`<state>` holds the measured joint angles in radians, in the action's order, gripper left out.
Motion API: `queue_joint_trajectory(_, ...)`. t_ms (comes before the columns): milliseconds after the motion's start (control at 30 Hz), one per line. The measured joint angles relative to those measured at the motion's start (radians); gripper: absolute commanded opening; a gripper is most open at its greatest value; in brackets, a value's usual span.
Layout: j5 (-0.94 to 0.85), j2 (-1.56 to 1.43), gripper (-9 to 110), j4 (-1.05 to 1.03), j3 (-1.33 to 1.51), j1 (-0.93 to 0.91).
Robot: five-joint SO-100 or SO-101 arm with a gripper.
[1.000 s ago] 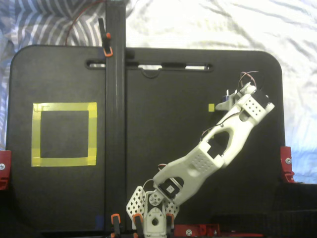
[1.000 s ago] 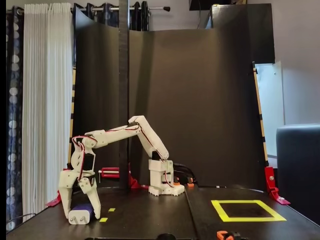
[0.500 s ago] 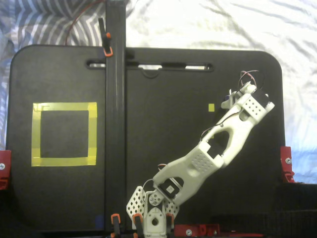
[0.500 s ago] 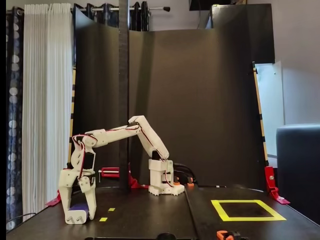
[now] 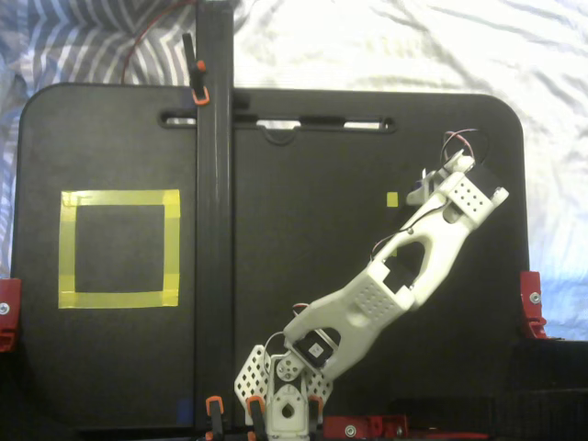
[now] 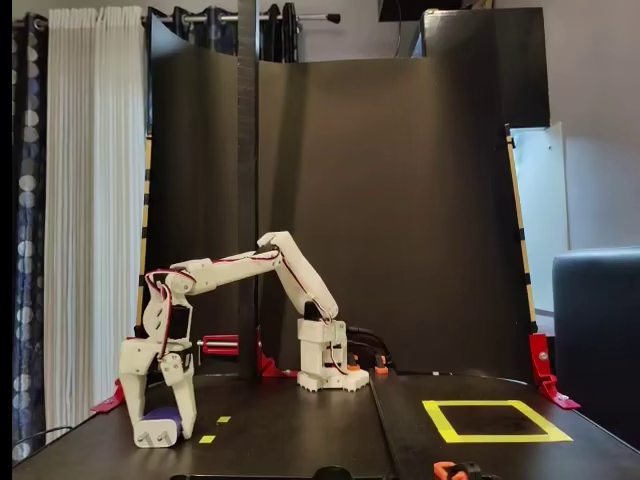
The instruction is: Grasp a block and put it in the designated area.
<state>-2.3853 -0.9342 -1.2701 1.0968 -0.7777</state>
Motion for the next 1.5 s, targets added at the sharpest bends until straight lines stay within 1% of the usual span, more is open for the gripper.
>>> queue_joint_trajectory(400,0.094,-0.218,23,-0.167,0.000,0.075)
queue_joint_trajectory(700,0.143,-0.327,23,-0.282,0.000,0.123)
queue_joint_trajectory(833,0.187,-0.337,23,-0.302,0.002,0.153)
queue_joint_trajectory(933,0.235,-0.356,23,-0.296,0.018,0.202)
queue_joint_trajectory(1267,0.431,-0.509,23,-0.222,0.235,0.387)
queue_joint_trajectory(1500,0.601,-0.617,23,-0.202,0.382,0.560)
